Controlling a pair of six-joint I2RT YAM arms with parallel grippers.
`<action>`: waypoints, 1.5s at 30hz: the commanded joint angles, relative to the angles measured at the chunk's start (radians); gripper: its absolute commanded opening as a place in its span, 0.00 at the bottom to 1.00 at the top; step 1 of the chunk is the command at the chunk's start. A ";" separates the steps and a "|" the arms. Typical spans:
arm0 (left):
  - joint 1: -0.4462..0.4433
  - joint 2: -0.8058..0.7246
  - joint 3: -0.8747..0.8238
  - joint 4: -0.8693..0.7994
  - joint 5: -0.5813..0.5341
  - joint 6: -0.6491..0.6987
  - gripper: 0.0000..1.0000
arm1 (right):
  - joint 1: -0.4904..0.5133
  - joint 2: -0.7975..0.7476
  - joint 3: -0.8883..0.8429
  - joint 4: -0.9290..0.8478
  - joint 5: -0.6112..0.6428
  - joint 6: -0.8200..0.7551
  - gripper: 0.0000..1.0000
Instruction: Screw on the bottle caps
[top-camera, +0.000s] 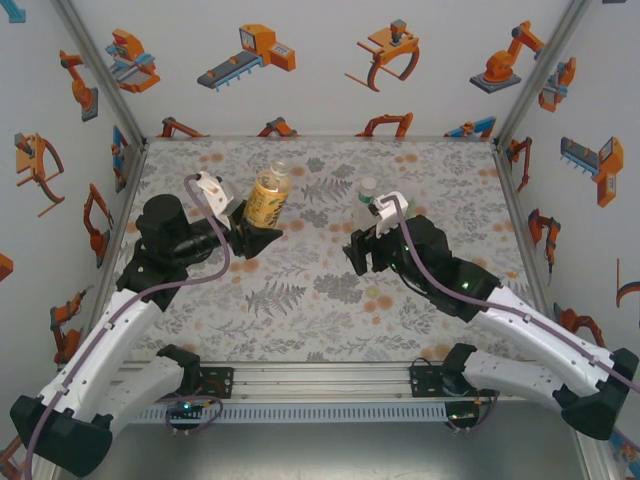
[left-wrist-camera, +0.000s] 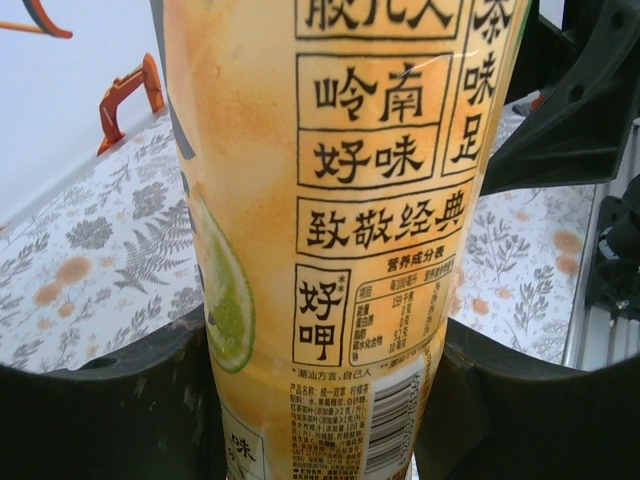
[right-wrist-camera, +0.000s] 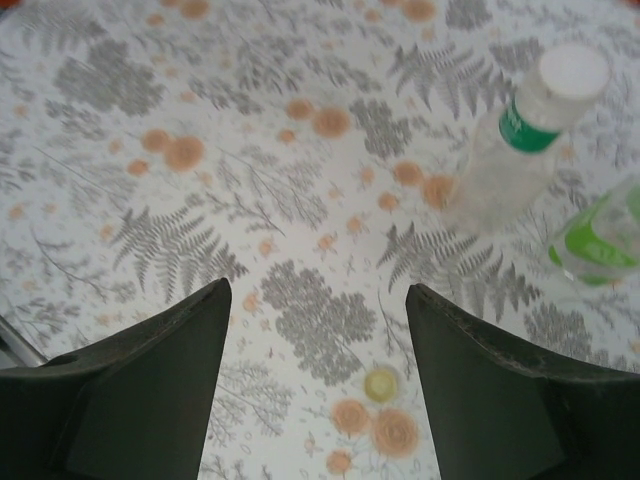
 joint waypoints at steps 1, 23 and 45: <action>0.010 -0.013 -0.004 -0.024 -0.005 0.070 0.02 | 0.000 0.025 -0.032 -0.073 0.097 0.075 0.65; 0.012 -0.043 -0.039 -0.082 -0.088 0.103 0.02 | -0.141 0.338 -0.115 -0.180 -0.056 0.348 0.62; 0.012 -0.050 -0.039 -0.084 -0.084 0.100 0.03 | -0.141 0.544 -0.063 -0.151 -0.105 0.347 0.60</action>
